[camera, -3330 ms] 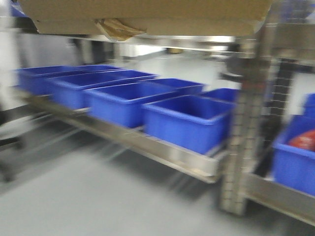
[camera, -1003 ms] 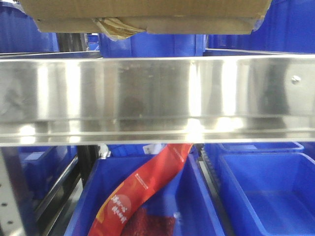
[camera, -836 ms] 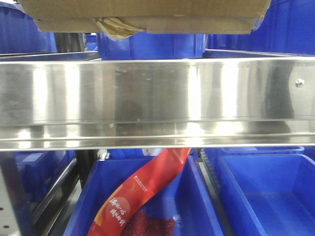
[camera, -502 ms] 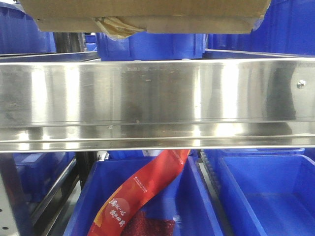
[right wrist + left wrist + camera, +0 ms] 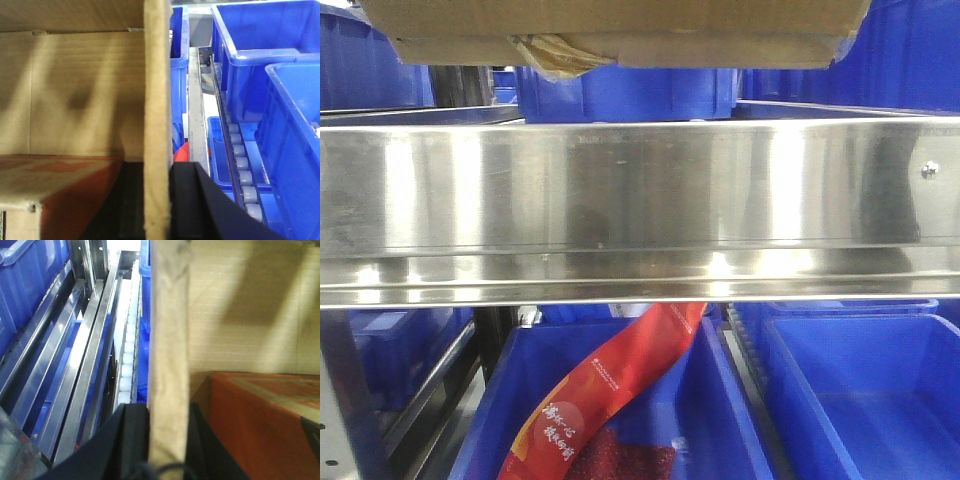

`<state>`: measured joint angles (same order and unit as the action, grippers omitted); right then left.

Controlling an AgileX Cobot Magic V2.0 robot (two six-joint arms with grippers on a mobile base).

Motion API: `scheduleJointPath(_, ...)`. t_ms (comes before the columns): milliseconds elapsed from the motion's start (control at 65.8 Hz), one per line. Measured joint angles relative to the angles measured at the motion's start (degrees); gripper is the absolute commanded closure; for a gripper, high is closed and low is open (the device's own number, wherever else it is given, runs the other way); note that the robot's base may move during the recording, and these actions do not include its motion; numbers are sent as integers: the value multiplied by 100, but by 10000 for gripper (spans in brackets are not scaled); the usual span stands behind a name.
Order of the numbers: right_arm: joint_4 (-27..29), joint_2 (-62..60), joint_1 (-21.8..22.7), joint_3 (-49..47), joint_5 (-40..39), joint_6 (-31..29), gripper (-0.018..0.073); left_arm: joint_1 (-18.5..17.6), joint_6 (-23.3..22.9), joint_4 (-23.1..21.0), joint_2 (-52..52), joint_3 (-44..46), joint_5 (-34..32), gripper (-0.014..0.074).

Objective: Stack two boxes on right shelf middle
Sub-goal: 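Lower the held boxes onto the middle steel shelf with both grippers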

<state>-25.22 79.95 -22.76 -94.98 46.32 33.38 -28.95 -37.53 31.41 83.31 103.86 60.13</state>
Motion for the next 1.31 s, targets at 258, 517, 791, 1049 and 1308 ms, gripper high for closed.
scheduleJointPath(258,358,0,0,-12,592,0,713,0,49,-301,38,0,499,708)
scheduleJointPath(517,659,157,0,-22,1066,0,713,0,475,-492,308,18,806,708)
scheduleJointPath(791,651,353,0,-35,1147,0,559,0,549,-594,522,56,820,680)
scheduleJointPath(1049,662,415,0,-47,949,0,189,10,583,-672,559,56,852,284)
scheduleJointPath(1308,651,429,0,-47,949,-26,167,10,583,-734,563,56,829,211)
